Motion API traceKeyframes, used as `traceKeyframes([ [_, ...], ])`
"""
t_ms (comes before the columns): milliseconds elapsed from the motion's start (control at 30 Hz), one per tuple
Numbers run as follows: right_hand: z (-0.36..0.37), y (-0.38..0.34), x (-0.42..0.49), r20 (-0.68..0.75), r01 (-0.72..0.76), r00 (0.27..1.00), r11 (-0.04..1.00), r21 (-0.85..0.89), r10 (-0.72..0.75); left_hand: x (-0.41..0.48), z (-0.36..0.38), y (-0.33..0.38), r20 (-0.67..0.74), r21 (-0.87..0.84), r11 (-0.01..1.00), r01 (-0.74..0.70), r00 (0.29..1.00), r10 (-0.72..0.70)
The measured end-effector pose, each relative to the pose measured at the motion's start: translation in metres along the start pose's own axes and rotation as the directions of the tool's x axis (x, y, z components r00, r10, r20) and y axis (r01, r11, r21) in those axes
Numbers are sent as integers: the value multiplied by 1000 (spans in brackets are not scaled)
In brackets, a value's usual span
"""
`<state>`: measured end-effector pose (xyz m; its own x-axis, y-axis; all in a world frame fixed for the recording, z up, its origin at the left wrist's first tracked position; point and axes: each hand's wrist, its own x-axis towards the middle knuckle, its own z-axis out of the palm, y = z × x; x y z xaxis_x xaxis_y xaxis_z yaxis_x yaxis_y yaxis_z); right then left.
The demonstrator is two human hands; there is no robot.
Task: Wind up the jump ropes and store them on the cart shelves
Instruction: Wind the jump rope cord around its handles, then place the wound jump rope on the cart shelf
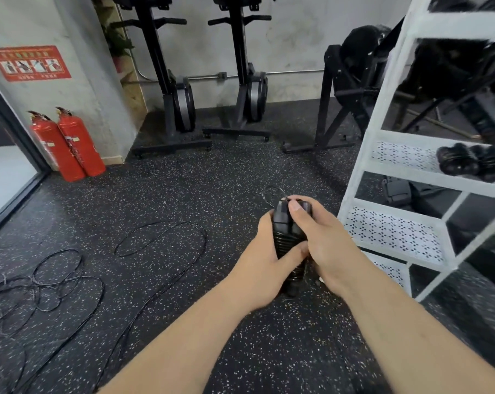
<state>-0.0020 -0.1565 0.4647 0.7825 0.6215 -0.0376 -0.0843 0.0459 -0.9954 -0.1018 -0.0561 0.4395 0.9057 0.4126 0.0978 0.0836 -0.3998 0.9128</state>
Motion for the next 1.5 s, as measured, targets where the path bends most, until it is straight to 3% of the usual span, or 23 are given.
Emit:
traceKeyframes([
  [67, -17, -2, -1, -18, 52, 998, 995, -85, -53, 1, 9, 12, 40, 69, 998, -3, 999, 0],
  [300, -87, -7, -8, -200, 96, 975, 995, -21, -99, -1, 62, 39, 55, 242, 969, -50, 998, 37],
  [633, -170, -19, -12, -456, 141, 886, 986, 89, -85, 34, 125, 82, 229, 298, 933, -200, 964, 134],
  [900, -195, -23, -10, -422, 156, 901, 983, 101, -99, 74, 159, 88, 137, 171, 979, -111, 987, 88],
  [1067, -209, -23, -7, -428, 175, 898, 974, 144, -99, 97, 172, 97, 128, 148, 980, -135, 985, 117],
  [1500, -224, -25, 5, -458, 191, 865, 979, -76, -204, 175, 182, 130, 115, 116, 984, -139, 985, 125],
])
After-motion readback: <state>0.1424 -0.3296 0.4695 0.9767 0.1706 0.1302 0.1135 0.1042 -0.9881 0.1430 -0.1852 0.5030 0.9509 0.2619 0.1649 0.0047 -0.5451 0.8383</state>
